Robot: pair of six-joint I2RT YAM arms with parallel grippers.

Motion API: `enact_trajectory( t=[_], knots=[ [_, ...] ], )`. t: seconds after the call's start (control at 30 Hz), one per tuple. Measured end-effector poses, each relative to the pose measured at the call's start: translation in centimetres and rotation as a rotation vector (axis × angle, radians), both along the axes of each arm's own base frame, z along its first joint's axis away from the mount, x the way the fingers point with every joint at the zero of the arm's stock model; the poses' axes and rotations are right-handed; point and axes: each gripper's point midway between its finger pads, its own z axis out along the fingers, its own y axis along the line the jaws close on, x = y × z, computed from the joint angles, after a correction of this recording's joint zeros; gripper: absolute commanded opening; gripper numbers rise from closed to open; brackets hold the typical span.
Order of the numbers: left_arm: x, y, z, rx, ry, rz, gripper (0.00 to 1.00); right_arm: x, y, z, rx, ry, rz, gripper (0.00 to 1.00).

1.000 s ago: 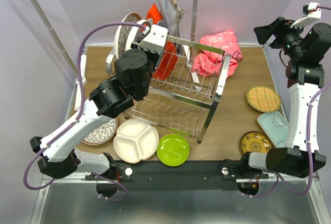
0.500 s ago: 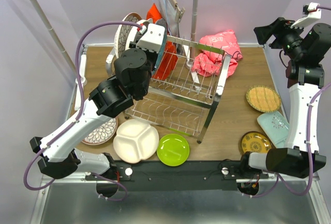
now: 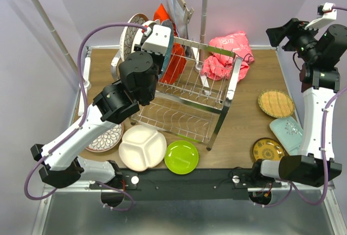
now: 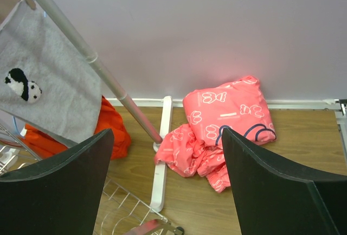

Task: Load the plates into the dish rack
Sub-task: Insert the plate into the dish rack

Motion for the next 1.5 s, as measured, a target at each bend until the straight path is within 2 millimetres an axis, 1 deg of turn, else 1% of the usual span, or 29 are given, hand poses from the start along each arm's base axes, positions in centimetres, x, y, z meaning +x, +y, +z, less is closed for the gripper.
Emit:
enact_trajectory(
  t=[0.23, 0.67, 0.87, 1.13, 1.2, 1.37, 1.4, 1.5],
  knots=[
    [0.1, -0.1, -0.1, 0.004, 0.003, 0.005, 0.00, 0.0, 0.0, 0.0, 0.000, 0.000, 0.000, 0.89],
    [0.7, -0.9, -0.6, -0.006, 0.010, 0.008, 0.01, 0.0, 0.0, 0.0, 0.000, 0.000, 0.000, 0.89],
    [0.7, -0.9, -0.6, -0.008, 0.011, 0.008, 0.08, 0.0, 0.0, 0.0, 0.000, 0.000, 0.000, 0.89],
    [0.7, -1.0, -0.5, -0.008, 0.015, 0.008, 0.21, 0.0, 0.0, 0.0, 0.000, 0.000, 0.000, 0.89],
    [0.7, -1.0, -0.5, -0.011, 0.016, 0.008, 0.27, 0.0, 0.0, 0.0, 0.000, 0.000, 0.000, 0.89],
    [0.7, -1.0, -0.4, -0.022, 0.017, 0.003, 0.33, 0.0, 0.0, 0.0, 0.000, 0.000, 0.000, 0.89],
    [0.6, -1.1, -0.4, -0.024, 0.017, 0.001, 0.36, 0.0, 0.0, 0.0, 0.000, 0.000, 0.000, 0.90],
    [0.5, -0.8, 0.5, -0.042, 0.005, 0.000, 0.38, 0.0, 0.0, 0.0, 0.000, 0.000, 0.000, 0.89]
  ],
)
